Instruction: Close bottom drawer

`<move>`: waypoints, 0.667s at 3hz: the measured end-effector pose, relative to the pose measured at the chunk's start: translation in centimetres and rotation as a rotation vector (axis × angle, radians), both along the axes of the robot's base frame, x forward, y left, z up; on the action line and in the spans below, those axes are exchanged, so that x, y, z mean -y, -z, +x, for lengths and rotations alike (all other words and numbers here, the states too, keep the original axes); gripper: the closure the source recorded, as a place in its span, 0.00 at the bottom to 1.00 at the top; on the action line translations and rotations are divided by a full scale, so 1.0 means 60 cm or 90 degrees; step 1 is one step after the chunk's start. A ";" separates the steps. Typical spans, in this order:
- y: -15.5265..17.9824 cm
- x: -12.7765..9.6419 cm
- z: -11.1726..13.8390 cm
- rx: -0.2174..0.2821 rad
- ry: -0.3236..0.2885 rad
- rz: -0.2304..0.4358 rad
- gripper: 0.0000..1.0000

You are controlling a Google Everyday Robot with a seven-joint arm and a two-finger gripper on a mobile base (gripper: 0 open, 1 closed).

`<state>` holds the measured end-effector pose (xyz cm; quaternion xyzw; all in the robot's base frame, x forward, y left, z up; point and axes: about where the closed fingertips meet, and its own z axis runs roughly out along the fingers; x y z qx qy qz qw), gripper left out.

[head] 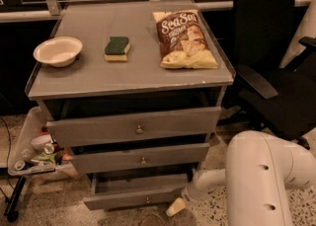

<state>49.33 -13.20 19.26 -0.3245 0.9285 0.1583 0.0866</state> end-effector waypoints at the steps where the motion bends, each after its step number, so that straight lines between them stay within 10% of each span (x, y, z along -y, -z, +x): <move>1: 0.000 0.000 0.000 0.000 0.000 0.000 0.00; 2: 0.000 0.000 0.000 0.000 0.000 0.000 0.19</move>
Offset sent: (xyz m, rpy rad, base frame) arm 0.0000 0.0000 0.0000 0.0000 0.0000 0.0000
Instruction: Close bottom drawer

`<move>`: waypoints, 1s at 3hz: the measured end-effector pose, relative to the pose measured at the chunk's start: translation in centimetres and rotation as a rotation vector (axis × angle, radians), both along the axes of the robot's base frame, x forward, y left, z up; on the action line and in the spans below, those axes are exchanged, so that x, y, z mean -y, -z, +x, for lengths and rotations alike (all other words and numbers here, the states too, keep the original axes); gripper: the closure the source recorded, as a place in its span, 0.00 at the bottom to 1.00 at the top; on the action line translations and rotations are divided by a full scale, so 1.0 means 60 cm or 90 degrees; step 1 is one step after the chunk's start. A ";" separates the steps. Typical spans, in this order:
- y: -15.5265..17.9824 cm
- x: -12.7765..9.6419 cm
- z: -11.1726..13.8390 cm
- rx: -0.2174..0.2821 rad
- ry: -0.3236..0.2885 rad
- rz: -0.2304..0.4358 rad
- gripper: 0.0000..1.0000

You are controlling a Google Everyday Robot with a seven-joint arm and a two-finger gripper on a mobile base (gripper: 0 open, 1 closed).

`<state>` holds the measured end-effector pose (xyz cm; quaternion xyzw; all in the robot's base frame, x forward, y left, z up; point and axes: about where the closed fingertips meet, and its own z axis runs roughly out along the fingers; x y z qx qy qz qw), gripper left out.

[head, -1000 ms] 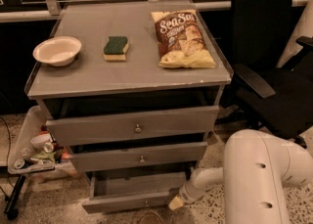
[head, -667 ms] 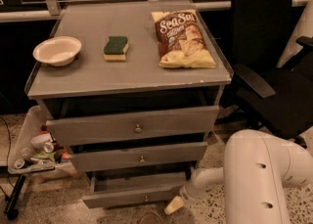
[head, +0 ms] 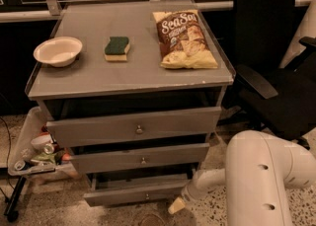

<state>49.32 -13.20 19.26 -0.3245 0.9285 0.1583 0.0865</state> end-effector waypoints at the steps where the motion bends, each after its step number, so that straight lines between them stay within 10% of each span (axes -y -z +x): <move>1: 0.000 0.000 0.000 0.000 0.000 0.000 0.42; 3: 0.014 0.001 0.020 0.014 0.009 -0.012 0.88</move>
Offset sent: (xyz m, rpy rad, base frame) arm 0.0029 0.0002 -0.0021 -0.0048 -0.0016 -0.0001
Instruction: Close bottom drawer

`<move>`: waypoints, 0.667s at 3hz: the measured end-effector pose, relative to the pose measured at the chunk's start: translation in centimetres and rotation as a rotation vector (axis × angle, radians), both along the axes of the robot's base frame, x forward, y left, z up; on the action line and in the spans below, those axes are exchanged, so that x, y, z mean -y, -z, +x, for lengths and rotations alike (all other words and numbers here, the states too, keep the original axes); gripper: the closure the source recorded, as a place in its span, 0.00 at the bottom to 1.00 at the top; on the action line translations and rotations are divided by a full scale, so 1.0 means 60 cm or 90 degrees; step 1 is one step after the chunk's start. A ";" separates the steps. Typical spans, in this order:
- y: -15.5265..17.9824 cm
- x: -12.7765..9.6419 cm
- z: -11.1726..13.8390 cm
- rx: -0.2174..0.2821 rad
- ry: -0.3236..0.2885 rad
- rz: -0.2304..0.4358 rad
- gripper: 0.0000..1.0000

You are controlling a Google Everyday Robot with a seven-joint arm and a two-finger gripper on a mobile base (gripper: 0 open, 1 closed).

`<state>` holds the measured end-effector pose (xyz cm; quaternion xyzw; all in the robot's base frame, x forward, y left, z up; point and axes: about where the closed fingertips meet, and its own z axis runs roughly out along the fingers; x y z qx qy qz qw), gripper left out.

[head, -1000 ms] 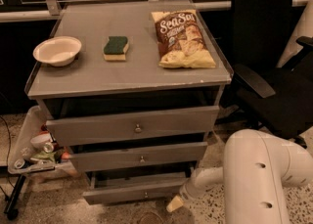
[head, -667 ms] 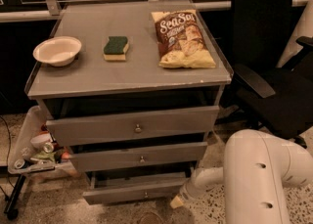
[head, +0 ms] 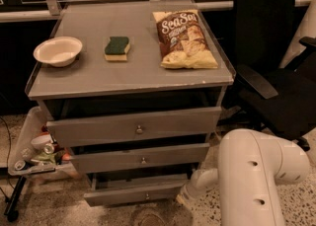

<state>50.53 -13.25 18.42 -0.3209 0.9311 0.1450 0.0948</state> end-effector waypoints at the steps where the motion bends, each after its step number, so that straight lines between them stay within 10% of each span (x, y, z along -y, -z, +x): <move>1: 0.002 -0.003 0.033 0.033 0.004 -0.015 1.00; 2: -0.005 -0.004 0.062 0.064 0.006 -0.030 1.00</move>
Offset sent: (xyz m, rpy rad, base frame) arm 0.0589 0.0038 0.0109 -0.0776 -0.1669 -0.0156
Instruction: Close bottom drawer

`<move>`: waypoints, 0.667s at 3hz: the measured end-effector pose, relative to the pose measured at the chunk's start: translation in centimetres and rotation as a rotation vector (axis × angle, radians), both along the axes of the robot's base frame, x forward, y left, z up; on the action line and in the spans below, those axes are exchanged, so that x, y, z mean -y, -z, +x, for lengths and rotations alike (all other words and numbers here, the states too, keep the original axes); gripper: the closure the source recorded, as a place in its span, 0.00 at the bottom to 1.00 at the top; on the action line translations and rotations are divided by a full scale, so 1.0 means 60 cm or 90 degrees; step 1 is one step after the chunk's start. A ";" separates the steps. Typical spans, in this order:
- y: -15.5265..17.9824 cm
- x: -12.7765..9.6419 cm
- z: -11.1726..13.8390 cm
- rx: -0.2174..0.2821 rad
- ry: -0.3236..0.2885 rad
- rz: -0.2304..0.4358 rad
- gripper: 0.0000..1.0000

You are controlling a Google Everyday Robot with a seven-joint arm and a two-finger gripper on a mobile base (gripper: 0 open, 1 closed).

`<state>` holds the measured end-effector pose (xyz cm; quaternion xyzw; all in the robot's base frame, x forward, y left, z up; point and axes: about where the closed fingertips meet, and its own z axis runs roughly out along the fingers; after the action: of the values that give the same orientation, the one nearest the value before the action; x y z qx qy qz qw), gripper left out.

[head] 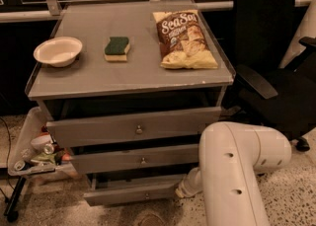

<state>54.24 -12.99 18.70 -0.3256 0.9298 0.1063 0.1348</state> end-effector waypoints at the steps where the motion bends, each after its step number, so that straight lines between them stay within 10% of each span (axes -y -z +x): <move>1: -0.004 0.002 0.021 0.017 0.008 -0.012 1.00; 2: -0.004 0.002 0.022 0.018 0.008 -0.012 0.81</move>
Offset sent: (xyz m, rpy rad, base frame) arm 0.0107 -0.0012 0.0018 -0.0156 -0.0226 -0.0112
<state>55.58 -13.13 18.91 -0.3226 0.9307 0.0917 0.1457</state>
